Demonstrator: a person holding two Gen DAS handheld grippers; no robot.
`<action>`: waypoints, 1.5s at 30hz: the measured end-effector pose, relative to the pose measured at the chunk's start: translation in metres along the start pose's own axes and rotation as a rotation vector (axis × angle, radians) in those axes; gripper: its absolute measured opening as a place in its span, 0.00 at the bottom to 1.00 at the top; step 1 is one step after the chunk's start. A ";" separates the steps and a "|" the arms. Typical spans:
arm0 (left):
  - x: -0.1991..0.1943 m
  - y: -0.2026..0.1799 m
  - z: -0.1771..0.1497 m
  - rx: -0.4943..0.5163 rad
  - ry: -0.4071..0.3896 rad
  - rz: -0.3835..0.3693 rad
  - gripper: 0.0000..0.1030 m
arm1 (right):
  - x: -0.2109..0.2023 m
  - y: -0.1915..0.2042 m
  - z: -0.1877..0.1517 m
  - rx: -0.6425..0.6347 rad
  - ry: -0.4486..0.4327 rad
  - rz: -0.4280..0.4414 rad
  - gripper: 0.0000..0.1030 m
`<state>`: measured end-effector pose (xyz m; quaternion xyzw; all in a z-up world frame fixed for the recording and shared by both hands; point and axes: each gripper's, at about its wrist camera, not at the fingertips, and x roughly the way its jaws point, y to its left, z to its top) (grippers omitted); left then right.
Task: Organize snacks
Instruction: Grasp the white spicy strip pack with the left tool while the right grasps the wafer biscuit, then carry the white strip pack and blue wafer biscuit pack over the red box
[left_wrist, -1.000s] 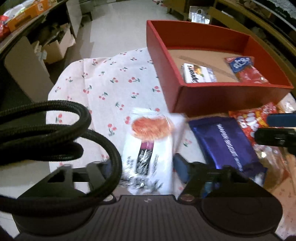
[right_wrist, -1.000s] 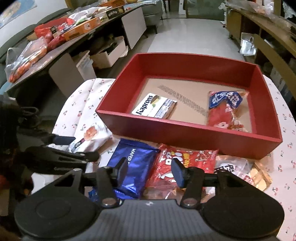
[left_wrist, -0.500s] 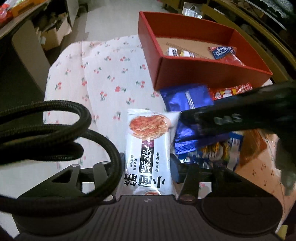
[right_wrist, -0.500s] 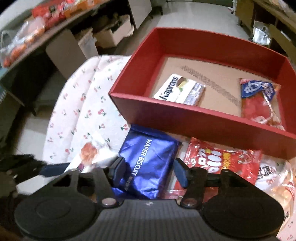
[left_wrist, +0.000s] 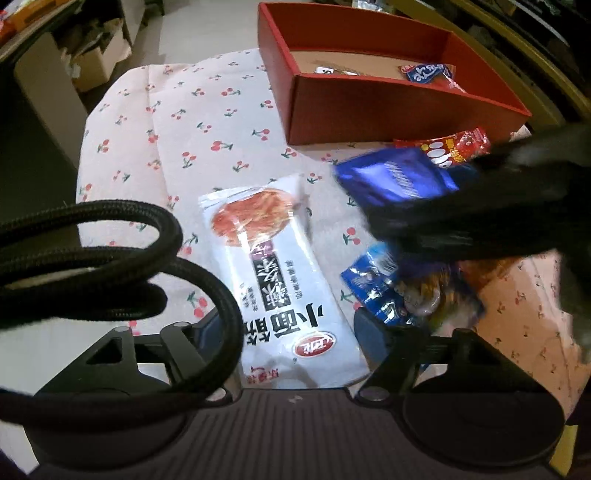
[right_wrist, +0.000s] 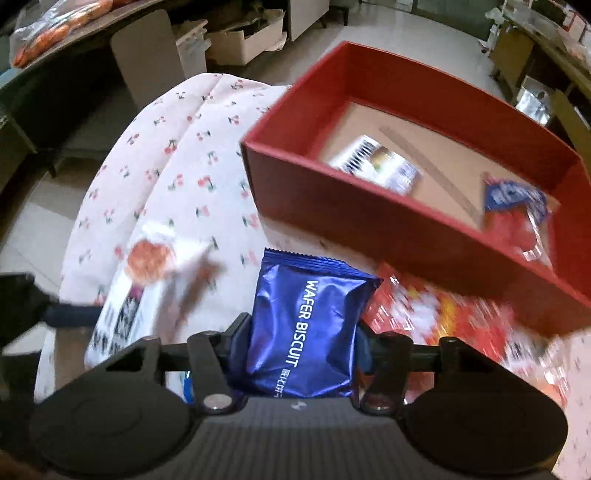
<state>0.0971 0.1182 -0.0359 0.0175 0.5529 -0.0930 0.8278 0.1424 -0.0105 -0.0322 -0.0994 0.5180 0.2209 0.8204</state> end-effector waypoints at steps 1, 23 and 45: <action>-0.002 0.002 -0.001 -0.012 -0.007 -0.003 0.74 | -0.010 -0.005 -0.007 0.011 -0.009 0.017 0.72; -0.003 -0.016 0.017 -0.083 -0.084 0.100 0.49 | -0.072 -0.038 -0.057 0.109 -0.155 0.080 0.72; -0.032 -0.055 0.046 -0.014 -0.236 0.061 0.48 | -0.085 -0.056 -0.043 0.131 -0.243 0.007 0.72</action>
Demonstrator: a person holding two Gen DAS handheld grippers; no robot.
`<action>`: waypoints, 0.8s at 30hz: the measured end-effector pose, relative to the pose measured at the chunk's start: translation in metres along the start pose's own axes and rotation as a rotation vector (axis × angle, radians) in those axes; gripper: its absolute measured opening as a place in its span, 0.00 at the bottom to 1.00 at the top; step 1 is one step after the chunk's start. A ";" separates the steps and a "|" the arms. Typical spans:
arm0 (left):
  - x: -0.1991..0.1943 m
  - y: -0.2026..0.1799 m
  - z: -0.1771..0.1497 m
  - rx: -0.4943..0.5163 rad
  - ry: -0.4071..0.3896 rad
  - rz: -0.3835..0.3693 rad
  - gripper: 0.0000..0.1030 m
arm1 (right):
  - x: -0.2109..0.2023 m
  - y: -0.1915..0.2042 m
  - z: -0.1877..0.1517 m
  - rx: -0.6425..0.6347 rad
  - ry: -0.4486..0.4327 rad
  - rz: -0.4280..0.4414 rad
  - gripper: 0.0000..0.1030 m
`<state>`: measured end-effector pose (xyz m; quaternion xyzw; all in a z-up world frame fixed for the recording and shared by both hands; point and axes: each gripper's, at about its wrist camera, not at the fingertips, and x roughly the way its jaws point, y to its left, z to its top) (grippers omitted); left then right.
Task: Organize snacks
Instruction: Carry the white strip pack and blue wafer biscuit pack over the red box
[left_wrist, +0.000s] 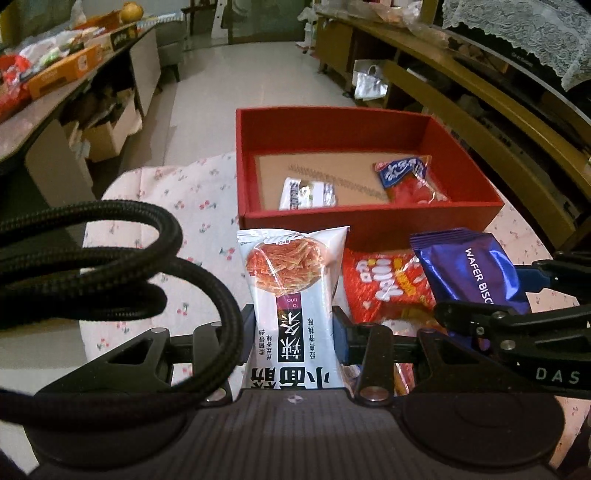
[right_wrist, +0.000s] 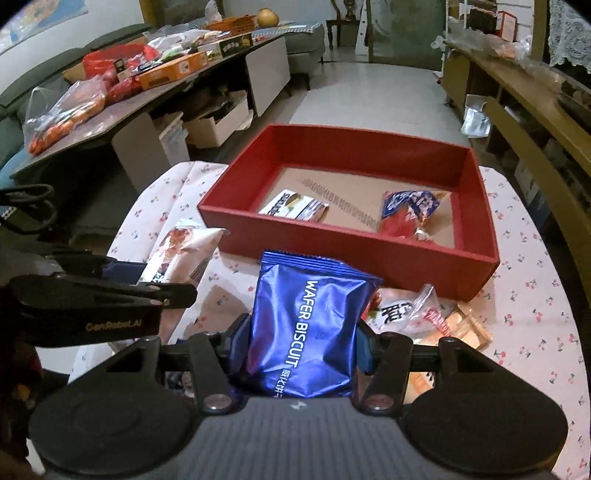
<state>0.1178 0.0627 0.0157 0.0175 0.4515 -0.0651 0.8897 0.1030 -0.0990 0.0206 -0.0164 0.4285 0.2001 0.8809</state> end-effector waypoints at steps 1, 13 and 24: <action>0.000 -0.002 0.001 0.004 -0.005 0.002 0.48 | -0.001 -0.002 0.001 0.004 -0.005 -0.003 0.72; 0.002 -0.013 0.016 0.029 -0.041 0.015 0.48 | -0.001 -0.010 0.015 0.031 -0.045 -0.022 0.72; 0.004 -0.021 0.022 0.048 -0.050 0.012 0.48 | 0.002 -0.014 0.019 0.039 -0.049 -0.021 0.72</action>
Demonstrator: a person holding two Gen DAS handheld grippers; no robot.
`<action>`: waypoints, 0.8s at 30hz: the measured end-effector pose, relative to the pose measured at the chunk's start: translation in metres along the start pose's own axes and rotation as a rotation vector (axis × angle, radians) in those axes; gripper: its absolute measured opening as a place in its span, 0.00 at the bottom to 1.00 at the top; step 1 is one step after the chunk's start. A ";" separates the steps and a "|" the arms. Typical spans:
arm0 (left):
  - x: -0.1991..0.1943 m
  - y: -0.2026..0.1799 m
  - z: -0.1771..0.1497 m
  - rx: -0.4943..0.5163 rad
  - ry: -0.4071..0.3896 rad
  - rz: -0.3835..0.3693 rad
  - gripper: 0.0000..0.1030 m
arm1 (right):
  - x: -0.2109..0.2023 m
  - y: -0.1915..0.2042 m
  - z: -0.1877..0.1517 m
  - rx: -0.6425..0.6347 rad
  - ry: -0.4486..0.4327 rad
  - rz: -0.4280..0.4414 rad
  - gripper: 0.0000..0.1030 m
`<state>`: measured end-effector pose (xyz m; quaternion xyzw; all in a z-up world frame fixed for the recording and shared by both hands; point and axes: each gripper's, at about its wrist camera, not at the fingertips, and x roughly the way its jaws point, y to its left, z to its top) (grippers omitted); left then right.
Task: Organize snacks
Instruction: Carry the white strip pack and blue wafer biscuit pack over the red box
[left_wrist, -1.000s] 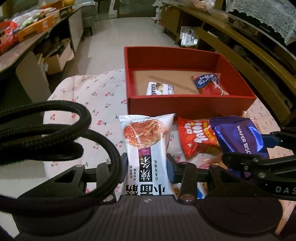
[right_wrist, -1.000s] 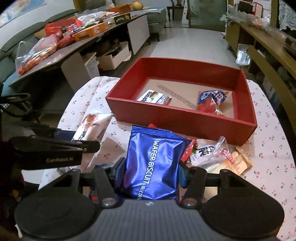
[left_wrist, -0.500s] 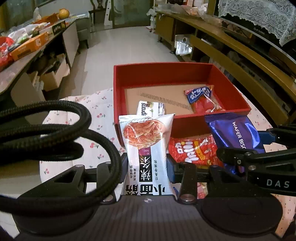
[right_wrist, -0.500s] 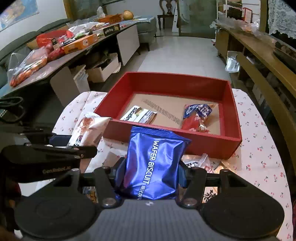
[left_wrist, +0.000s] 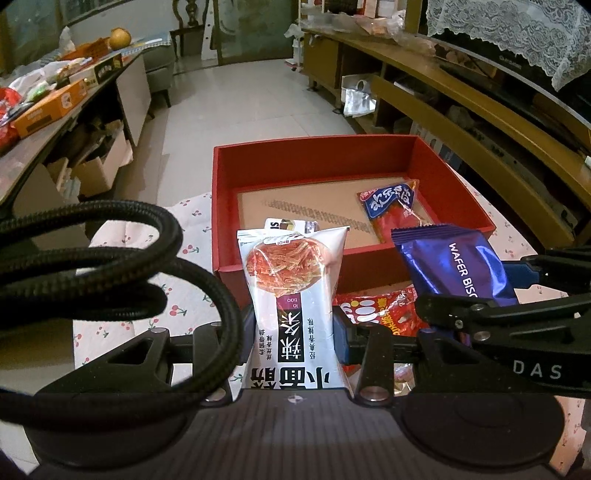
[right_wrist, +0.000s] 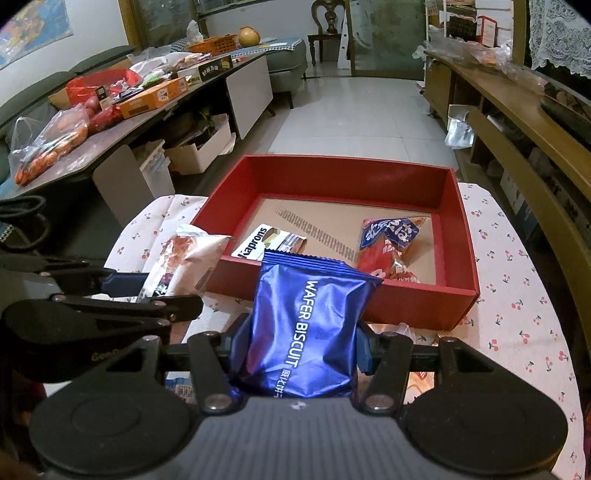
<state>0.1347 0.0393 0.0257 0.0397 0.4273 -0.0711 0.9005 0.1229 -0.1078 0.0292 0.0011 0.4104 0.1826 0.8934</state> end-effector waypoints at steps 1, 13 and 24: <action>0.000 0.000 0.000 0.001 0.001 -0.001 0.48 | 0.000 0.000 0.000 -0.001 0.001 0.000 0.72; -0.001 -0.002 0.001 -0.003 -0.002 -0.006 0.48 | 0.000 0.003 0.000 -0.001 -0.006 -0.013 0.72; 0.000 -0.004 0.005 -0.001 -0.009 -0.012 0.48 | -0.002 0.004 0.000 -0.018 -0.030 -0.054 0.72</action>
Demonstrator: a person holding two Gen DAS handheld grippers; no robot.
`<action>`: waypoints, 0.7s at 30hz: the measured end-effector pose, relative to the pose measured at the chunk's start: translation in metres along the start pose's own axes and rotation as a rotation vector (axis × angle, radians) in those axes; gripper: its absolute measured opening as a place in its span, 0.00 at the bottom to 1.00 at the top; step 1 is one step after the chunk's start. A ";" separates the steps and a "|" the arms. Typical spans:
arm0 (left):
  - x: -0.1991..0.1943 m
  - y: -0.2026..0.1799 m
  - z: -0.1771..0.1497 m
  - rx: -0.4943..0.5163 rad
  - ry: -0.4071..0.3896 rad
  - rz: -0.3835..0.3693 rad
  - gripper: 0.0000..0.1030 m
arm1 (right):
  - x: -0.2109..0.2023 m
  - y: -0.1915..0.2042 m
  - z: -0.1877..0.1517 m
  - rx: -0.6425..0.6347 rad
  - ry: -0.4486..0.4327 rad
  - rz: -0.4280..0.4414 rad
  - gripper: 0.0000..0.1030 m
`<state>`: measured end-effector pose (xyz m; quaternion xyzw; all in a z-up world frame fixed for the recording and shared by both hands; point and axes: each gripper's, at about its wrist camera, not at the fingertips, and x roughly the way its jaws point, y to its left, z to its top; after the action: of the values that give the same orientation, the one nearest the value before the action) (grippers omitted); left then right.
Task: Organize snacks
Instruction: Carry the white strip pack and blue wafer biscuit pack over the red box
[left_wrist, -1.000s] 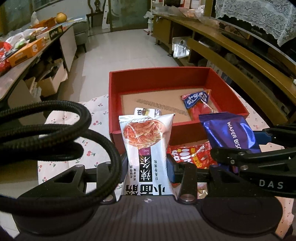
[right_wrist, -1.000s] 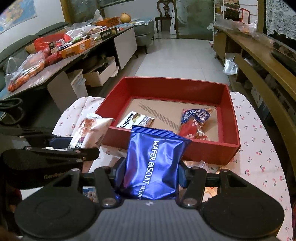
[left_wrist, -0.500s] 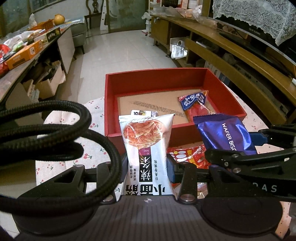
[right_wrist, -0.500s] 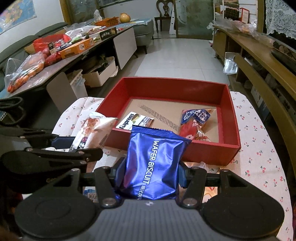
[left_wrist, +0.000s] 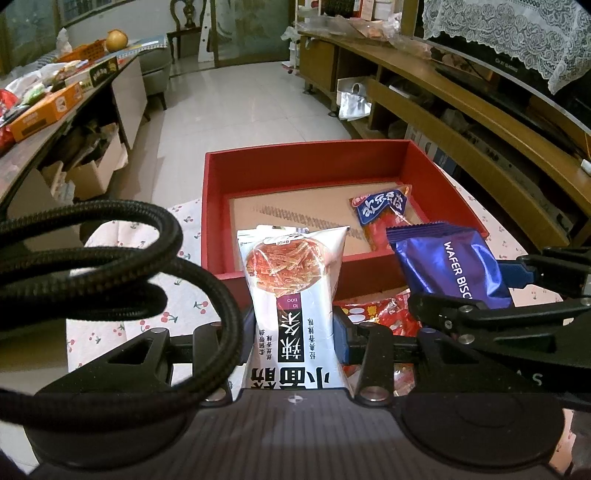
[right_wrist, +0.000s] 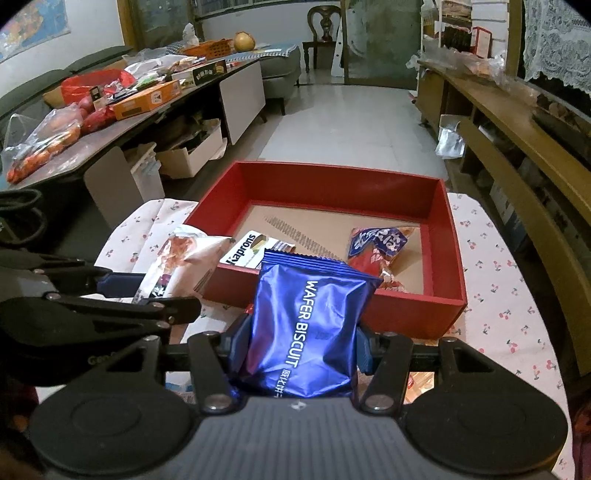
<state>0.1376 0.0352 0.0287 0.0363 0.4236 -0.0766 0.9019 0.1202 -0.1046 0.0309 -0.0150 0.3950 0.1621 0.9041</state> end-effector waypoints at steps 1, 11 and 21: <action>0.000 0.000 0.000 0.000 -0.001 -0.001 0.48 | 0.000 0.000 0.000 0.001 0.000 0.000 0.72; 0.002 -0.005 0.006 0.009 -0.013 0.009 0.48 | 0.001 -0.005 0.004 0.023 -0.006 -0.008 0.72; 0.010 -0.006 0.026 0.005 -0.037 0.027 0.48 | 0.008 -0.013 0.019 0.047 -0.037 -0.025 0.72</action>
<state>0.1625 0.0250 0.0380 0.0427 0.4062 -0.0660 0.9104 0.1428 -0.1115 0.0369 0.0042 0.3815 0.1419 0.9134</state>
